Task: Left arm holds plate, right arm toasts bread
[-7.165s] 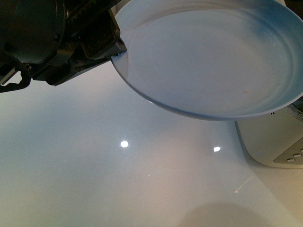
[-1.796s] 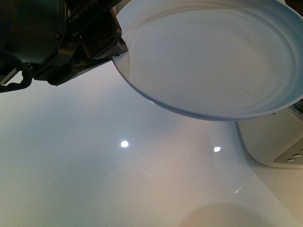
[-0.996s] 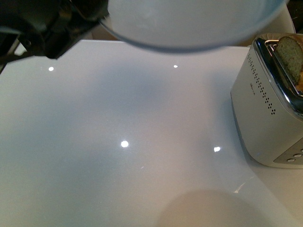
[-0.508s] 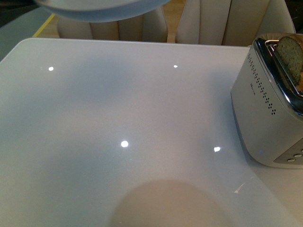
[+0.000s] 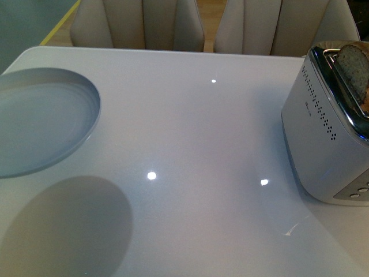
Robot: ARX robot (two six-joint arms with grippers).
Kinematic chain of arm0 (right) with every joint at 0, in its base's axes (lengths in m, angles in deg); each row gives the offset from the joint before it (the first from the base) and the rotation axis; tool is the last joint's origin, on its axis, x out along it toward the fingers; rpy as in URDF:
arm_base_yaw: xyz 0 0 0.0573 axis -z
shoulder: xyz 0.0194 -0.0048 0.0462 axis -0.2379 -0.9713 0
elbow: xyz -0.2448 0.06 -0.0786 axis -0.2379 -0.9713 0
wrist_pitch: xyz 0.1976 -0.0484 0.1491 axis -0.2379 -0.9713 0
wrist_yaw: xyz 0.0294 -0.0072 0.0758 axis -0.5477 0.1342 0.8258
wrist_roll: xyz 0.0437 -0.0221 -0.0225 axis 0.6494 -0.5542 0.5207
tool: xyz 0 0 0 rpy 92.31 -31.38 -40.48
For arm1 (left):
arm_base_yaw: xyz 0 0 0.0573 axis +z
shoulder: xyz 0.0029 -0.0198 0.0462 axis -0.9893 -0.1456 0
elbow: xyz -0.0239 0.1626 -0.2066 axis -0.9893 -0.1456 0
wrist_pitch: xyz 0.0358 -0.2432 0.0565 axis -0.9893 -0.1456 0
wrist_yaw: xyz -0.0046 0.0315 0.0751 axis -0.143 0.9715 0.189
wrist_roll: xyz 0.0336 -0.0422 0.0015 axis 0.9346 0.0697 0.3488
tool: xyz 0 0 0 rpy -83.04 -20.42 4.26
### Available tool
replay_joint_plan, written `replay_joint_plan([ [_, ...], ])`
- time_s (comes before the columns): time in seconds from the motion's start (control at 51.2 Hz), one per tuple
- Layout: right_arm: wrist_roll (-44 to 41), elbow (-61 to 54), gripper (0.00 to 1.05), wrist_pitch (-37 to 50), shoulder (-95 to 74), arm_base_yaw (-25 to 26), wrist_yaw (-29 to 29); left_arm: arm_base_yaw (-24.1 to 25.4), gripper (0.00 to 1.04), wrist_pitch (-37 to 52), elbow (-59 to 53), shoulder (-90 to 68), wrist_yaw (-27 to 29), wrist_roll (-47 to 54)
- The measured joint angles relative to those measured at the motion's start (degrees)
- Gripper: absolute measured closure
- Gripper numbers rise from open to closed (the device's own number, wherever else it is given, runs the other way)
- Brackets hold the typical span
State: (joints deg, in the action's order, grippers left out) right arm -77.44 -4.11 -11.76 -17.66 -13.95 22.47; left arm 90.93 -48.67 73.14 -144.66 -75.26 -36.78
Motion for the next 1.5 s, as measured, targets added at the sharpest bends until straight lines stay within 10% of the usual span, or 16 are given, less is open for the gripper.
replay_joint_plan([
  [0.332,0.00,0.00,0.09,0.00,0.00,0.00,0.00,2.86,1.02,23.61,-0.83,-25.83,-1.88,1.57],
  [1.503,0.00,0.00,0.09,0.00,0.02,0.00,0.00,-1.07,1.02,40.11,6.47,-51.19,4.15,-1.42],
])
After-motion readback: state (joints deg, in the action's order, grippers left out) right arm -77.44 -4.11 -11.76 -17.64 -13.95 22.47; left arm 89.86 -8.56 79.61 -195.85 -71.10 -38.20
